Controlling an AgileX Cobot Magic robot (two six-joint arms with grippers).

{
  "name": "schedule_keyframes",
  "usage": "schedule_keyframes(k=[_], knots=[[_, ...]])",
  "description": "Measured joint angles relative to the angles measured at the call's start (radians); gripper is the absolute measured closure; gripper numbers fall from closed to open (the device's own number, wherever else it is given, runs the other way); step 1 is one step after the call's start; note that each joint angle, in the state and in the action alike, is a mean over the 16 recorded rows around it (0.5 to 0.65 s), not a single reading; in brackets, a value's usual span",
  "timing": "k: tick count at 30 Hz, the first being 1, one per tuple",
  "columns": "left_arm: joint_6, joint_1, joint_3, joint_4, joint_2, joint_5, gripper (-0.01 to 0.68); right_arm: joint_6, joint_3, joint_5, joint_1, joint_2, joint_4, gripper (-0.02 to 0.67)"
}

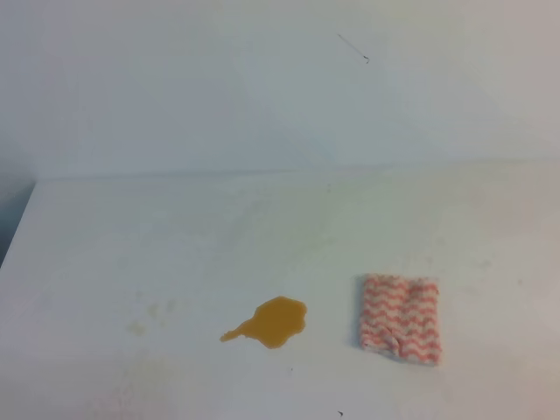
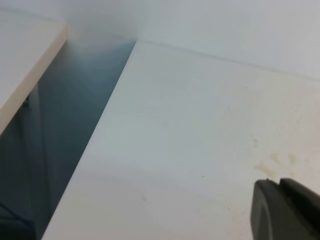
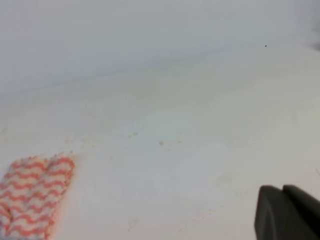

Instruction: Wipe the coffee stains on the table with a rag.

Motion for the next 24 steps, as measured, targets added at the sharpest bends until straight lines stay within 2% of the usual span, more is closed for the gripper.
schedule_keyframes(k=[7, 24], knots=[[0.000, 0.000, 0.003, 0.000, 0.000, 0.000, 0.674, 0.017, 0.000, -0.084, 0.000, 0.000, 0.010, 0.652], [0.000, 0.000, 0.008, 0.000, 0.000, 0.000, 0.674, 0.023, 0.000, -0.454, 0.000, 0.000, 0.038, 0.652]])
